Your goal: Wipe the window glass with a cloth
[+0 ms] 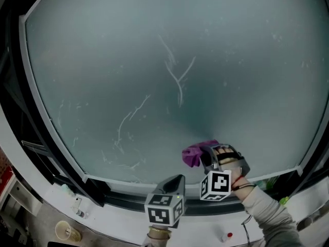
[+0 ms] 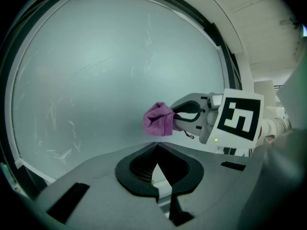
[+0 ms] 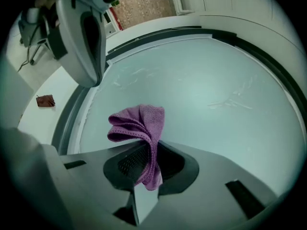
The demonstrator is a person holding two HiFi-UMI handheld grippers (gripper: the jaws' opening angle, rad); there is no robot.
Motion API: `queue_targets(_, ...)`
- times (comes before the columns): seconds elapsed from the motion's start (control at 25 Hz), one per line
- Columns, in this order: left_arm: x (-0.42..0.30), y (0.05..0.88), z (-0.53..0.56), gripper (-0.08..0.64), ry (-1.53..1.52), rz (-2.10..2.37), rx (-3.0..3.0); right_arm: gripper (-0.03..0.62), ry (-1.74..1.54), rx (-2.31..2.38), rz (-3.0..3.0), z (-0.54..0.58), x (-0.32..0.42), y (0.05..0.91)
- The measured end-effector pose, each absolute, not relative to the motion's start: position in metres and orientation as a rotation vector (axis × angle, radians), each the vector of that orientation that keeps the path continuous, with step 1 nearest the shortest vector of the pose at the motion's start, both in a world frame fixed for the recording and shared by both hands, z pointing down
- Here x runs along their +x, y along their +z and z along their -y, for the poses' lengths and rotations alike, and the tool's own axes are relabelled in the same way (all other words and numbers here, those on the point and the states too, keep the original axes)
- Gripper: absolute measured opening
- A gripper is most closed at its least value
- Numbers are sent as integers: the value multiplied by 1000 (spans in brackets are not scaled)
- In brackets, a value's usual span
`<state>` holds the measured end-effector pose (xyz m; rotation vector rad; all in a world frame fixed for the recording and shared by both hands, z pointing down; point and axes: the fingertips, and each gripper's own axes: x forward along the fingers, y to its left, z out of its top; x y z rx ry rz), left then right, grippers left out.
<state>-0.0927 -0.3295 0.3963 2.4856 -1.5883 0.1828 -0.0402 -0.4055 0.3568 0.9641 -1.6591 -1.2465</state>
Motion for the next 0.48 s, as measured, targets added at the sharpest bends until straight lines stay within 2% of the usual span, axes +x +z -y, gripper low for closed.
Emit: queue_targets(0.48, -59, 394, 341, 5, 195, 1481, 2562, 52, -1457, 1161, 1455, 392, 11, 218)
